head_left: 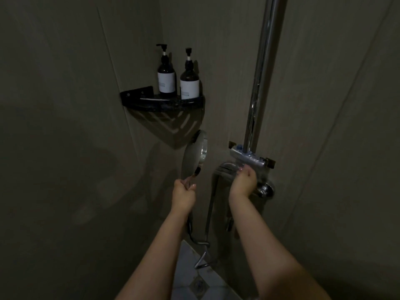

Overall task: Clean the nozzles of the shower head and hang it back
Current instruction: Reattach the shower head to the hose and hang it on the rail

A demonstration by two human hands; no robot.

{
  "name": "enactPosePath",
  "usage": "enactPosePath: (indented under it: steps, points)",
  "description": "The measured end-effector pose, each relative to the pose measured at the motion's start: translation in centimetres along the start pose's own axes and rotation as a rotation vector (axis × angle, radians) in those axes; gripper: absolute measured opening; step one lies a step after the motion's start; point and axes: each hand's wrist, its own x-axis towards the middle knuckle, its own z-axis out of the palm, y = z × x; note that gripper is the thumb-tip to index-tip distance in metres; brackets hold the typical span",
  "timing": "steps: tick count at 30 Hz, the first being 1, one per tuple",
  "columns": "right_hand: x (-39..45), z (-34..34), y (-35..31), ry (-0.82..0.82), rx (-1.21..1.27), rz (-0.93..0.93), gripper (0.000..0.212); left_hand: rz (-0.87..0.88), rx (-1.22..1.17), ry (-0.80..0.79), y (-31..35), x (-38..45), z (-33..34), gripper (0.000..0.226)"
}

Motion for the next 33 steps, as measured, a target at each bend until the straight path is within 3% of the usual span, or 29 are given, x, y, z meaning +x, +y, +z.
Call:
enactPosePath:
  steps: [2, 5, 23, 30, 33]
  points:
    - [0.3, 0.7, -1.2, -0.107, 0.203, 0.078, 0.031, 0.01, 0.005, 0.003, 0.1, -0.2, 0.0, 0.033]
    - [0.5, 1.1, -1.8, -0.216, 0.313, 0.085, 0.039, 0.022, 0.004, -0.003, 0.1, -0.4, 0.1, 0.033]
    - [0.2, 1.8, -2.2, -0.29, 0.266, 0.007, 0.045, 0.081, 0.034, -0.019, 0.8, -0.2, 0.6, 0.015]
    - [-0.1, -0.2, -1.0, 0.135, 0.004, -0.08, 0.024, 0.133, -0.037, 0.107, 1.7, 0.0, 0.5, 0.014]
    - [0.3, -1.3, 2.0, 0.24, -0.212, 0.027, 0.027, 0.127, -0.044, 0.104, 2.2, 0.6, 0.5, 0.013]
